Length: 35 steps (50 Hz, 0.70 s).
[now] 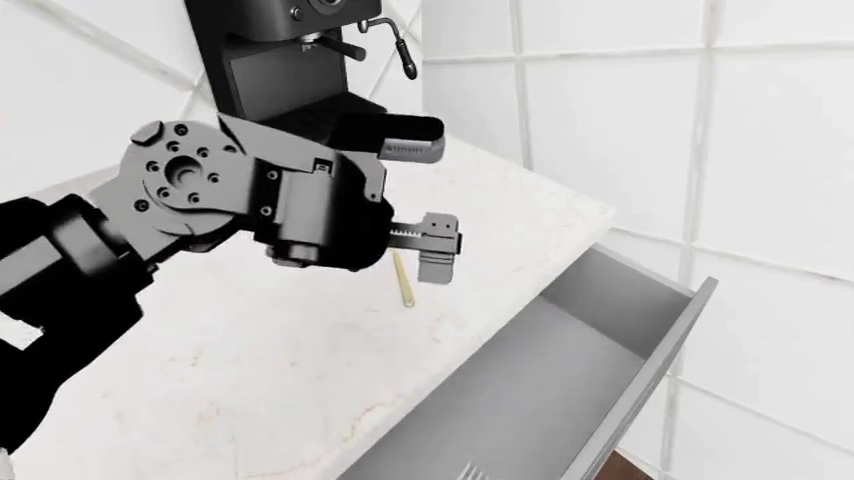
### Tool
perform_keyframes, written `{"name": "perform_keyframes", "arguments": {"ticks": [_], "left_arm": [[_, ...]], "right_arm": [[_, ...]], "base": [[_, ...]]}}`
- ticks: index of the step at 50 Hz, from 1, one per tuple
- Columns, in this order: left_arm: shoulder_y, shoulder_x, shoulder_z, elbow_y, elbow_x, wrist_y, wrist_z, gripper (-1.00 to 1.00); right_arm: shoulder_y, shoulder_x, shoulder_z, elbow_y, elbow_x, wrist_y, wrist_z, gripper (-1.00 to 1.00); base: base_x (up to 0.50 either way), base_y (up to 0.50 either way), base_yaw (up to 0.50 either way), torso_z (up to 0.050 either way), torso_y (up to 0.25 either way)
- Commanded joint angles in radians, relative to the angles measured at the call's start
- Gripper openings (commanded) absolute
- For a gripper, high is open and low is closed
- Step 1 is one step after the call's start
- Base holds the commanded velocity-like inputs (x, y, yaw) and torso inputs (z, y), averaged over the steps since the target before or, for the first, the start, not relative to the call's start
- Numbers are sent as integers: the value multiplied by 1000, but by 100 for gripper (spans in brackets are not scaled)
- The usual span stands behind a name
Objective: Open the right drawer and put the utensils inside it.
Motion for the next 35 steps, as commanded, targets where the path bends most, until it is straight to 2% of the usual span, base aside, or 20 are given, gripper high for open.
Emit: {"name": "perform_keyframes", "arguments": {"ticks": [1, 11, 27, 35], "left_arm": [[2, 73, 21, -211, 54, 4, 89, 100], [10, 152, 57, -334, 85, -18, 152, 100], [15, 334, 121, -716, 156, -37, 390, 100], [39, 344, 188, -748, 104, 2, 430, 100]], "right_arm": [[1, 4, -9, -3, -2, -3, 8, 100], [12, 8, -19, 12, -5, -6, 9, 100], [38, 24, -41, 63, -11, -17, 6, 100], [47, 31, -48, 89, -7, -23, 2, 100]], "base": [[0, 0, 0, 0, 0], [0, 0, 0, 0, 0], [0, 0, 0, 0, 0], [0, 0, 0, 0, 0]]}}
